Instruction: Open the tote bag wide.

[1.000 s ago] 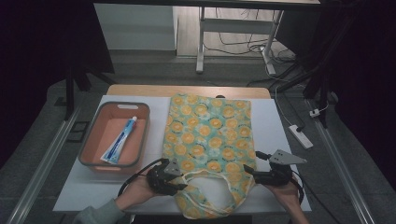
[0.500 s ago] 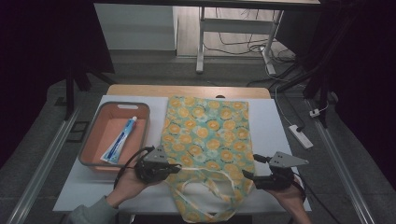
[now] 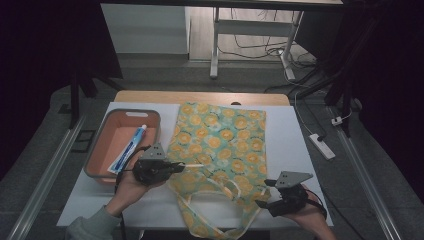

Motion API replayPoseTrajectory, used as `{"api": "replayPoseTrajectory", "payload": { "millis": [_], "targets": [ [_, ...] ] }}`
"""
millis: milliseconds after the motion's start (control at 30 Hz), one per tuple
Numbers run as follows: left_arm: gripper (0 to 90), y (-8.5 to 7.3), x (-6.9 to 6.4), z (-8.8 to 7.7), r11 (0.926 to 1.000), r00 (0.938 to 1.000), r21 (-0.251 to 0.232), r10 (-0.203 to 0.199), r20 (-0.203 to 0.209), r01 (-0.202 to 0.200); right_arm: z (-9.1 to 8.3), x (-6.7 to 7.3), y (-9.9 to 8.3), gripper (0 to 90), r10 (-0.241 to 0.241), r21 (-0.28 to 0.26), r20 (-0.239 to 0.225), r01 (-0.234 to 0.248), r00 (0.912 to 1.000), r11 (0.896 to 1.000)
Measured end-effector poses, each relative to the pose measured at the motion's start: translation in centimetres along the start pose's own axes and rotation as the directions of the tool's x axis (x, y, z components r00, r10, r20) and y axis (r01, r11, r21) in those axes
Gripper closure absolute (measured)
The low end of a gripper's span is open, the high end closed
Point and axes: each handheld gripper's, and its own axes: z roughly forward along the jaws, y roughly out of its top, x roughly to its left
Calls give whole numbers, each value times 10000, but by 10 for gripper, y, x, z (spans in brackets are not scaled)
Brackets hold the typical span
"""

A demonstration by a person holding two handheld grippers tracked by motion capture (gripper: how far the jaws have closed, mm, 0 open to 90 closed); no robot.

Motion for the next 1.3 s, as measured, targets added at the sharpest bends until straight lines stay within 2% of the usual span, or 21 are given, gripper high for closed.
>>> {"api": "replayPoseTrajectory", "payload": {
  "millis": [33,67,100,167,200,267,400,500,567,700,733,900,1000,1067,1133,1200,1300],
  "targets": [
    [874,0,0,0,10000,10000,16,13,-6,-13,4,-1,-2,390,34,85,36,-34,10000,10000],
    [874,0,0,1,10000,10000,43,15,-8,-15,7,-2,-2,530,-63,181,135,60,9999,9998],
    [874,0,0,2,10000,10000,59,26,-28,-26,9,-2,-2,647,-164,269,404,153,9990,9995],
    [874,-1,-1,3,9999,10000,120,53,-42,-53,10,-1,0,870,-362,409,659,335,9972,9986],
    [874,-1,-1,4,9998,10000,169,77,-30,-76,9,0,0,893,-529,408,920,493,9944,9980],
    [874,-1,-2,6,9997,9999,203,109,17,-109,-1,5,1,896,-509,351,1391,465,9890,9983],
    [873,-1,-4,9,9993,9997,290,212,120,-216,-17,23,-5,896,-394,227,1654,361,9854,9991],
    [873,-1,-4,12,9990,9995,351,270,186,-276,-18,46,-14,896,-564,670,1457,470,9877,9966],
    [873,-1,-5,13,9989,9994,350,291,211,-298,-18,61,-18,896,-660,805,1097,573,9918,9951],
    [873,0,-5,12,9991,9991,267,320,261,-327,-20,81,-19,896,-652,562,149,642,9978,9964],
    [873,0,-4,12,9992,9993,250,295,246,-301,-20,83,-18,895,-665,489,113,658,9977,9966],
    [873,8,5,18,9999,9999,107,128,-101,-127,-20,69,-15,896,-143,92,200,141,9997,9999],
    [872,18,16,24,9999,9990,-62,-140,-433,137,-20,57,-13,896,207,-221,201,-203,9996,9995],
    [872,24,23,29,9992,9982,-217,-338,-485,328,-22,46,-14,895,592,-387,288,-581,9978,9976],
    [871,31,29,36,9987,9967,-268,-446,-676,429,-22,34,-15,895,950,-521,561,-921,9939,9944],
    [871,38,34,44,9982,9952,-290,-539,-816,516,-21,21,-16,895,1360,-650,624,-1320,9887,9891],
    [871,47,39,59,9985,9922,-83,-552,-1116,546,-16,7,-17,895,1769,-523,809,-1730,9809,9835]
  ]
}}
